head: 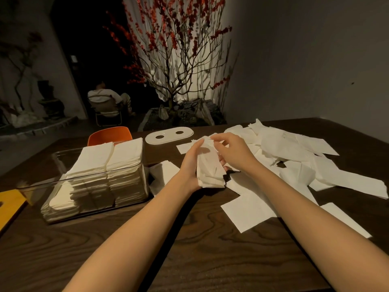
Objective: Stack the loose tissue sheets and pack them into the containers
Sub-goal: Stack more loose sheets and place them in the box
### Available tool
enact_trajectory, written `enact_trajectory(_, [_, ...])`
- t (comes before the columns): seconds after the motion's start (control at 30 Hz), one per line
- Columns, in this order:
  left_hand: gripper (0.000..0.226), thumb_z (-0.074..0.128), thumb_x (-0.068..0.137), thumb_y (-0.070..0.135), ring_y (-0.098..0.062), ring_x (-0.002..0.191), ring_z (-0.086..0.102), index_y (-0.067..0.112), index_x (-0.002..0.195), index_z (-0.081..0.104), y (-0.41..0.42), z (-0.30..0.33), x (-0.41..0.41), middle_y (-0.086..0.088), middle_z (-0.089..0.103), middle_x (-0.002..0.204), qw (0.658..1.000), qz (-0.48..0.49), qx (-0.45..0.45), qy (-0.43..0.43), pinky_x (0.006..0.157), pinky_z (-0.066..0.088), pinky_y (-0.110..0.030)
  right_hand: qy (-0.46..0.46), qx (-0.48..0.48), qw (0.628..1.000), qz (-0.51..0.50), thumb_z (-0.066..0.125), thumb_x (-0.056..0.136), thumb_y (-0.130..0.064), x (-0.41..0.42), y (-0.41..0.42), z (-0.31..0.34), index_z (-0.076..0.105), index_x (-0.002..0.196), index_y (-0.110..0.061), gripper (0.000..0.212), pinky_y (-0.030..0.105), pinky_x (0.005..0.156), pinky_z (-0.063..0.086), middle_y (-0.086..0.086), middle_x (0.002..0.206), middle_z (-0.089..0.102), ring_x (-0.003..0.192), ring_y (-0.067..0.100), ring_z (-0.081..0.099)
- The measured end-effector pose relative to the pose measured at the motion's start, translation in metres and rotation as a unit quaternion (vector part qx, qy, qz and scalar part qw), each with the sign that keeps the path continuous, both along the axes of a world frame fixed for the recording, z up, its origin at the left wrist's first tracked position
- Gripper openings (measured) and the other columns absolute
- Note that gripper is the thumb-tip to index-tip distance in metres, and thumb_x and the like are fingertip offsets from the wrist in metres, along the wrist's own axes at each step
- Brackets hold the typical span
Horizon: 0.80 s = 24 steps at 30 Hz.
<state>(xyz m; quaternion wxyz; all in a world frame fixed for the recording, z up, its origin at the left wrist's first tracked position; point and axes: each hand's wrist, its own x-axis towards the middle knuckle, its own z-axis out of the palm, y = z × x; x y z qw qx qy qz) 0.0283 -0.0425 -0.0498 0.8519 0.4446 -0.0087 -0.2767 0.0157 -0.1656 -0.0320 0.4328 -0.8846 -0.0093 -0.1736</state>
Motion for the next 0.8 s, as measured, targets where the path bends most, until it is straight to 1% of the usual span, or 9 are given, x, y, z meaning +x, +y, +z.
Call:
enact_trajectory(0.1, [0.032,0.054,0.092,0.036,-0.028,0.086,0.064,0.015,0.114,0.059,0.003,-0.002,-0.001,-0.015,0.069,0.093,0.998,-0.053,0.015,-0.002,0.085,0.048,-0.042,0.047,-0.007,0.999,-0.007,0.045,0.101,-0.018,0.006,-0.004,-0.008,0.049,0.137,-0.020,0.037,0.020,0.056,0.053,0.005,0.126,0.056,0.065,0.016,0.063])
enact_trajectory(0.2, [0.036,0.051,0.093,0.037,-0.027,0.082,0.062,0.014,0.121,0.055,0.003,-0.003,0.002,-0.016,0.066,0.095,0.998,-0.064,0.018,-0.005,0.080,0.047,-0.040,0.080,0.084,0.993,-0.031,0.048,0.099,-0.013,0.009,-0.009,-0.008,0.055,0.133,-0.014,0.035,0.020,0.055,0.050,0.006,0.093,0.063,0.053,0.014,0.057])
enact_trajectory(0.27, [0.041,0.050,0.093,0.039,-0.027,0.083,0.060,0.014,0.125,0.052,0.004,-0.004,0.004,-0.017,0.063,0.099,0.998,-0.069,0.013,-0.002,0.077,0.048,-0.037,0.092,0.121,0.987,-0.041,0.052,0.097,-0.011,0.010,-0.012,-0.007,0.059,0.127,-0.011,0.030,0.019,0.053,0.049,0.007,0.088,0.064,0.052,0.014,0.055])
enact_trajectory(0.4, [0.038,0.044,0.096,0.042,-0.025,0.079,0.059,0.011,0.113,0.056,0.006,-0.003,0.003,-0.017,0.065,0.091,0.996,-0.089,-0.004,0.006,0.067,0.052,-0.031,0.090,0.129,0.987,-0.024,0.059,0.094,-0.009,0.008,-0.015,-0.006,0.064,0.118,-0.010,0.025,0.017,0.057,0.050,0.003,0.088,0.064,0.055,0.014,0.059])
enact_trajectory(0.5, [0.042,0.047,0.094,0.043,-0.024,0.079,0.059,0.012,0.122,0.053,0.006,-0.005,0.005,-0.016,0.064,0.094,0.996,-0.087,-0.021,0.025,0.064,0.055,-0.031,0.084,0.125,0.989,-0.009,0.061,0.092,-0.008,0.008,-0.016,-0.007,0.065,0.114,-0.011,0.022,0.022,0.067,0.053,0.000,0.080,0.064,0.060,0.013,0.062])
enact_trajectory(0.6, [0.053,0.053,0.089,0.045,-0.025,0.080,0.063,0.014,0.131,0.049,0.005,-0.010,0.012,-0.016,0.064,0.095,0.996,-0.081,-0.011,0.040,0.077,0.052,-0.039,0.050,0.084,0.995,-0.018,0.062,0.092,-0.011,0.011,-0.016,-0.012,0.068,0.110,-0.012,0.019,0.022,0.071,0.050,-0.001,0.096,0.065,0.081,0.011,0.059])
enact_trajectory(0.67, [0.052,0.055,0.087,0.044,-0.025,0.078,0.063,0.012,0.127,0.051,0.002,-0.013,0.016,-0.014,0.063,0.091,0.996,-0.079,-0.005,0.045,0.082,0.050,-0.040,0.022,0.042,0.998,-0.040,0.059,0.094,-0.013,0.014,-0.020,-0.015,0.070,0.109,-0.013,0.019,0.022,0.078,0.045,-0.001,0.109,0.063,0.092,0.008,0.053])
enact_trajectory(0.73, [0.044,0.055,0.086,0.040,-0.020,0.073,0.057,0.009,0.117,0.052,0.000,-0.013,0.018,-0.012,0.058,0.083,0.997,-0.061,-0.005,0.048,0.077,0.049,-0.037,0.012,0.015,0.998,-0.054,0.057,0.095,-0.014,0.017,-0.025,-0.018,0.069,0.111,-0.013,0.020,0.023,0.080,0.044,0.001,0.117,0.063,0.095,0.008,0.052])
enact_trajectory(0.8, [0.039,0.056,0.082,0.033,-0.016,0.066,0.051,0.009,0.112,0.050,-0.001,-0.014,0.021,-0.009,0.053,0.076,0.997,-0.044,-0.007,0.056,0.069,0.047,-0.032,0.023,-0.019,0.997,-0.070,0.055,0.096,-0.014,0.019,-0.031,-0.021,0.068,0.114,-0.014,0.022,0.022,0.076,0.045,0.002,0.123,0.061,0.097,0.013,0.055])
